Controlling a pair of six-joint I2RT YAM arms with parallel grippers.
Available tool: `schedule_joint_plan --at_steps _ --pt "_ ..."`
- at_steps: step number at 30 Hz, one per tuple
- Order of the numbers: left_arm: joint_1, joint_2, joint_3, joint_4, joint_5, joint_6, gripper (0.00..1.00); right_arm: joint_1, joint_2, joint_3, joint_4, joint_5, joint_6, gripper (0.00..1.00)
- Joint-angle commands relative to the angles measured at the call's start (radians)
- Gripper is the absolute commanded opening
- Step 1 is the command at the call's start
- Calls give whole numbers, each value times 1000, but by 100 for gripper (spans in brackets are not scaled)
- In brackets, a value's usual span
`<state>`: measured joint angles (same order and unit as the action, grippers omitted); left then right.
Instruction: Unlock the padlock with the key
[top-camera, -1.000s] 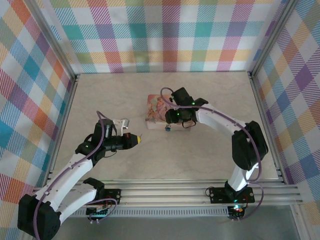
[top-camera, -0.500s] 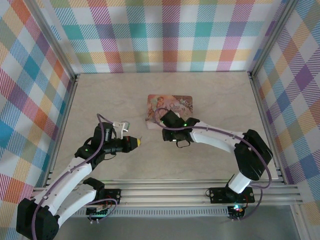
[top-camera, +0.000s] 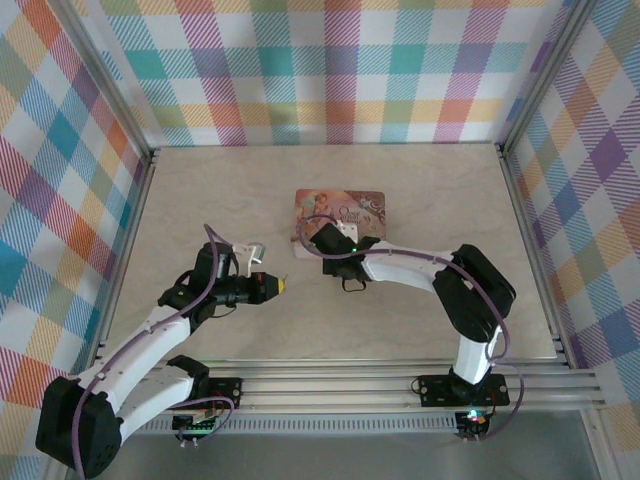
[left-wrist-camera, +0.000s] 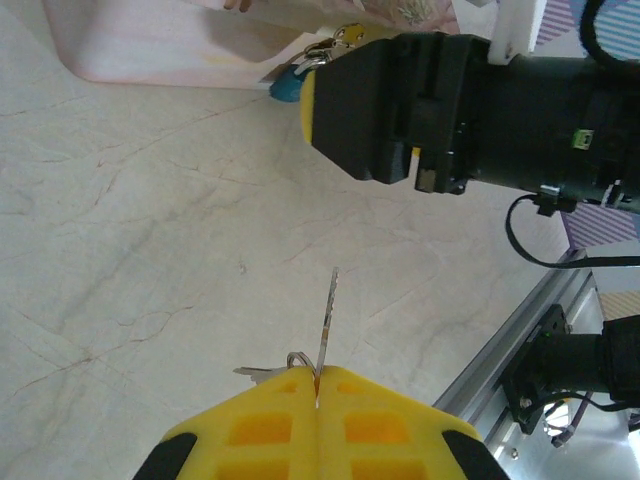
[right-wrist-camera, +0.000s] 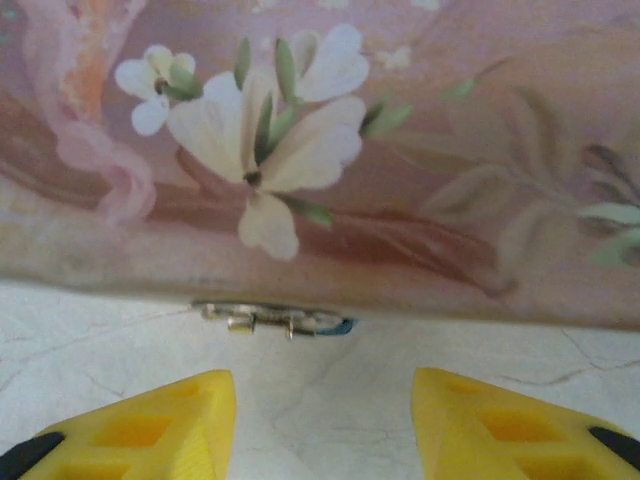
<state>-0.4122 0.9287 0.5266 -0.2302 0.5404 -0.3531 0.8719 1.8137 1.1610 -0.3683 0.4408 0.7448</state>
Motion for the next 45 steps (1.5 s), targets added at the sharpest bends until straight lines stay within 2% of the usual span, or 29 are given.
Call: schedule_joint_plan --at_steps 1,15,32,40,45 --pt "-13 5 -8 37 18 28 0 0 28 39 19 26 22 50" --pt "-13 15 -27 49 6 31 0 -8 104 103 9 66 19 48" --pt "-12 -4 -43 39 -9 26 0 -45 129 91 66 65 -27 39" --pt "-12 -21 -45 31 -19 26 0 -53 133 86 90 61 -45 31" --pt "-12 -42 -59 43 -22 33 0 -55 96 67 96 39 -81 23"
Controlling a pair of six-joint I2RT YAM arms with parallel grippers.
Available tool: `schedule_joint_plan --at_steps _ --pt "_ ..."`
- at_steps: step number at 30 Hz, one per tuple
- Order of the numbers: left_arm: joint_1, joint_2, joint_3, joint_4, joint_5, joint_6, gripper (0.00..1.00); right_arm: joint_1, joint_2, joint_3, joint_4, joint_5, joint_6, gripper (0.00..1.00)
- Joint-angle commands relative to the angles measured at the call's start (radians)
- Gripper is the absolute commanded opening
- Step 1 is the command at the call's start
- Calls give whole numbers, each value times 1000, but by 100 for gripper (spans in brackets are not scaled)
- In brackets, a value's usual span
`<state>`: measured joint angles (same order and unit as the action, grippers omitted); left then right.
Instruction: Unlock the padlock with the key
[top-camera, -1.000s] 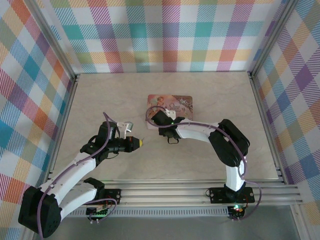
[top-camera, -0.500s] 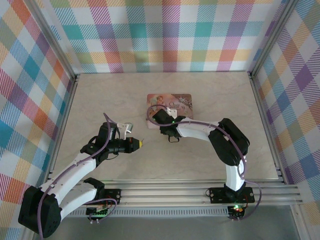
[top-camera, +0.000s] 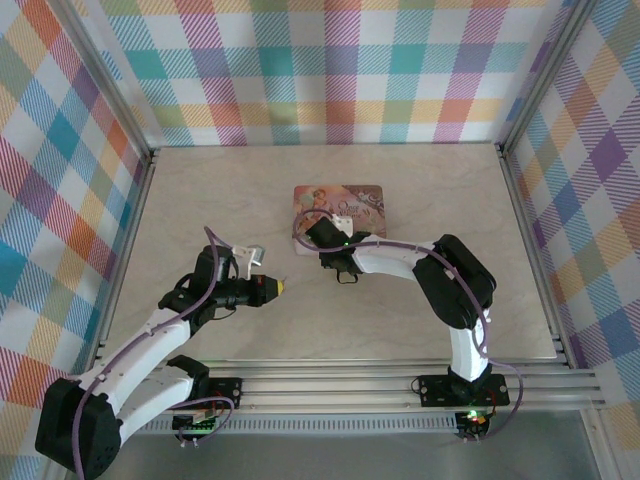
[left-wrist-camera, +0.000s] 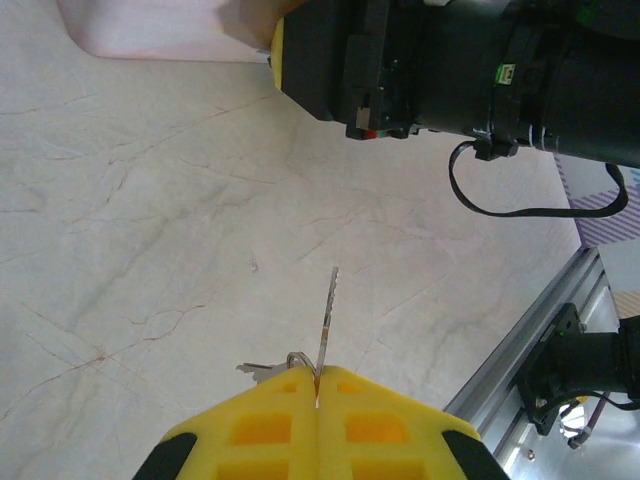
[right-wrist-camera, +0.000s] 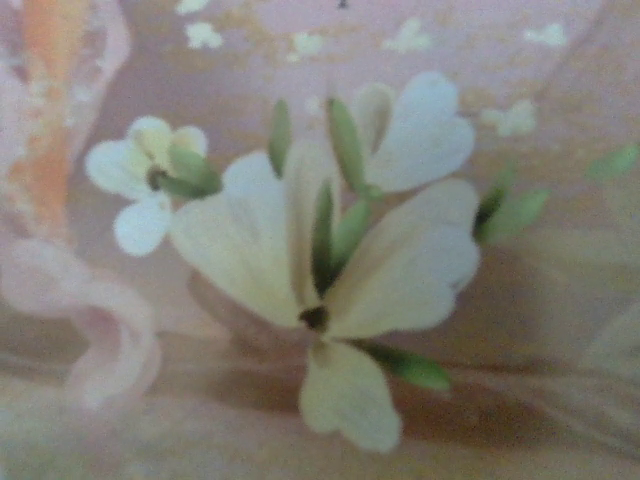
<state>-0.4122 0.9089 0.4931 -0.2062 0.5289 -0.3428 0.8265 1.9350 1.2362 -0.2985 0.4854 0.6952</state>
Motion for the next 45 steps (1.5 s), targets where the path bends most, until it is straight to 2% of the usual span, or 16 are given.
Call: schedule_joint_plan --at_steps 1,8,15,20,29,41,45 --pt "-12 -29 -33 31 -9 23 0 -11 -34 -13 27 -19 -40 21" --pt "-13 -45 -71 145 28 34 0 -46 -98 -24 -26 -243 -91 10" --pt "-33 18 -33 190 -6 66 0 -75 -164 -25 -93 -418 -148 7" --pt "-77 83 -32 307 -16 79 0 -115 -221 -20 -126 -583 -182 3" --pt "-137 224 -88 613 -33 96 0 -158 -228 62 -242 -753 -165 0" --pt "-161 451 -105 911 -33 57 0 -198 -207 76 -234 -899 -77 0" --pt "-166 490 -110 947 -49 84 0 -207 -209 80 -243 -932 -69 0"
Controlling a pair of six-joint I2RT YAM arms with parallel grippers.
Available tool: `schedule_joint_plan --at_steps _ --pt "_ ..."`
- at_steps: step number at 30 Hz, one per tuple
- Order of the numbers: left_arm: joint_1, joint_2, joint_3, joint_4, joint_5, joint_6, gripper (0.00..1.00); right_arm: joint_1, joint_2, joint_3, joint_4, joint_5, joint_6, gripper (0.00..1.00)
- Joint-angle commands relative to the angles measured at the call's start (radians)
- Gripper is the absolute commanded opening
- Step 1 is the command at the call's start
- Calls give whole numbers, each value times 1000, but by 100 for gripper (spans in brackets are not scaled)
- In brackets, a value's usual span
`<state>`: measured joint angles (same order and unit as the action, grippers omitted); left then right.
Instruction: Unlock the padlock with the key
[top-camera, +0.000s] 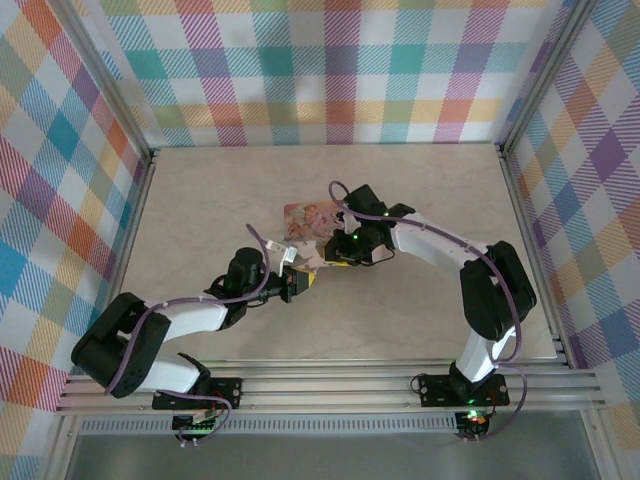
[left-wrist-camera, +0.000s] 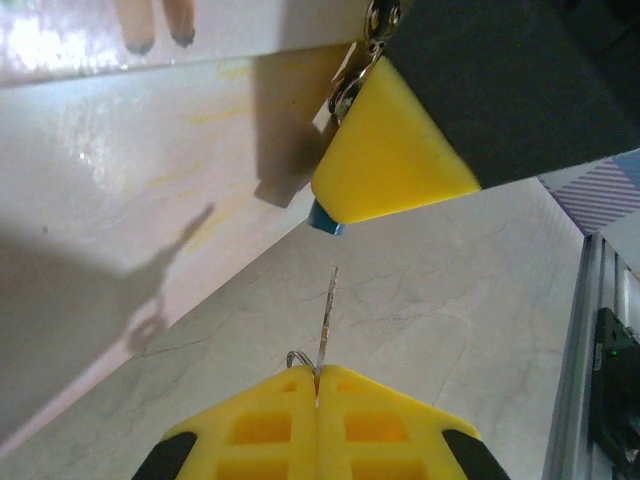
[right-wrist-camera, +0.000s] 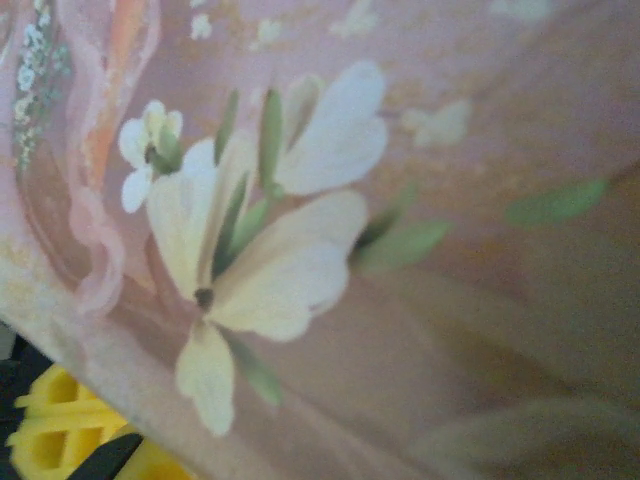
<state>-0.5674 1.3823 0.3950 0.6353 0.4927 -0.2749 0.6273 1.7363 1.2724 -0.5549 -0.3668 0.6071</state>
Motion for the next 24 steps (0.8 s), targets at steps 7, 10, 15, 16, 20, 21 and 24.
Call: schedule_joint_plan --at_steps 7,10,15,16,20,21,24 --pt "-28 46 -5 113 -38 72 0 -15 -17 47 -10 -93 26 0" --pt "-43 66 -1 116 -44 94 0 -15 -17 47 -18 -81 51 0" --pt "-80 99 -2 143 -76 108 0 -17 -14 57 -36 -76 64 0" --pt "-83 104 -2 146 -77 108 0 -17 -15 58 -37 -76 62 0" --pt "-94 103 -1 160 -95 107 0 -17 -15 61 -42 -81 59 0" --pt "-95 101 -3 165 -103 106 0 -17 -15 61 -42 -84 59 0" --pt "-95 95 -7 180 -121 103 0 -18 -15 61 -42 -86 58 0"
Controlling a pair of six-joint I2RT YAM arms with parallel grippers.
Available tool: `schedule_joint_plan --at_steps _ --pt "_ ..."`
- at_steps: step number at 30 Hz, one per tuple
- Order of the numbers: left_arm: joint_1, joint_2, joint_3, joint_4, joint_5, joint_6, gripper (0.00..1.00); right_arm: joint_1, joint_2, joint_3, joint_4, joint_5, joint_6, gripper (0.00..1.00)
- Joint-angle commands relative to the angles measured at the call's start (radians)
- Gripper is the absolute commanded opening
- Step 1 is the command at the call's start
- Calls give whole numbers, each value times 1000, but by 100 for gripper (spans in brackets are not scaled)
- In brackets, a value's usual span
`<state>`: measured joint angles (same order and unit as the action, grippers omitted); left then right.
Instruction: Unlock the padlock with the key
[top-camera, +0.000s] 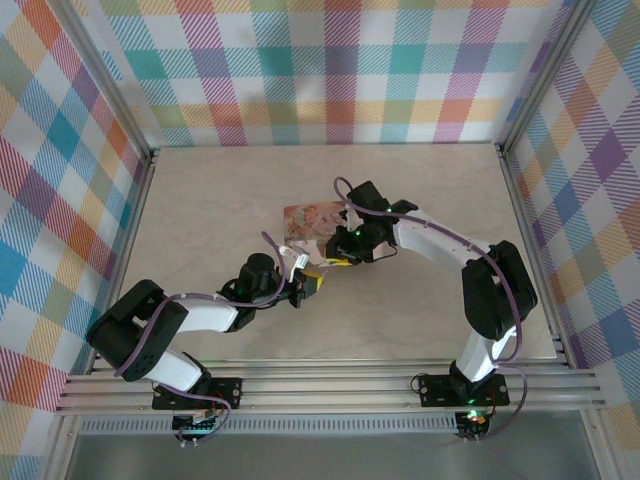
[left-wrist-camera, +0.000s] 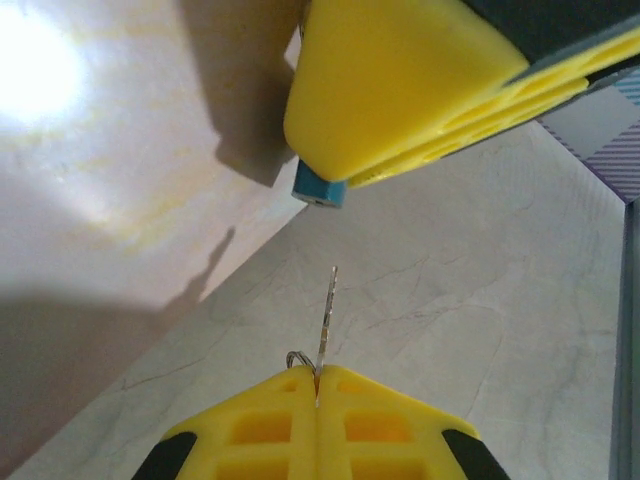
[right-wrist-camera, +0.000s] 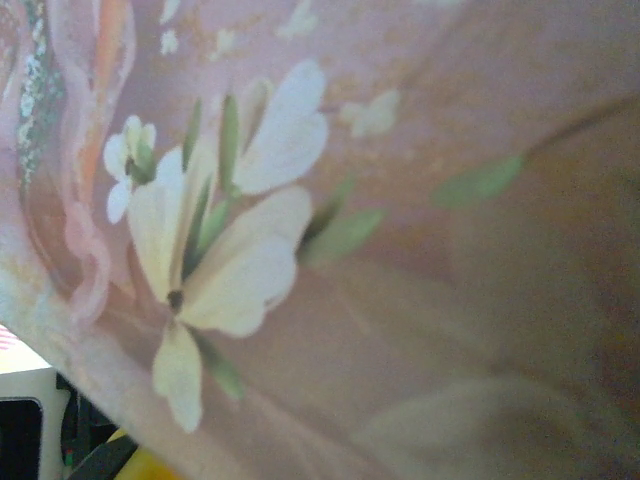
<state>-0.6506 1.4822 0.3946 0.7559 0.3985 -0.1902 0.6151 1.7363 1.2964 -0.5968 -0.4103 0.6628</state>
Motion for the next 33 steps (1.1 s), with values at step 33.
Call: schedule_joint_plan --at_steps 33 --pt "-30 -3 1 114 -64 -18 0 -5 -30 12 33 -44 23 0"
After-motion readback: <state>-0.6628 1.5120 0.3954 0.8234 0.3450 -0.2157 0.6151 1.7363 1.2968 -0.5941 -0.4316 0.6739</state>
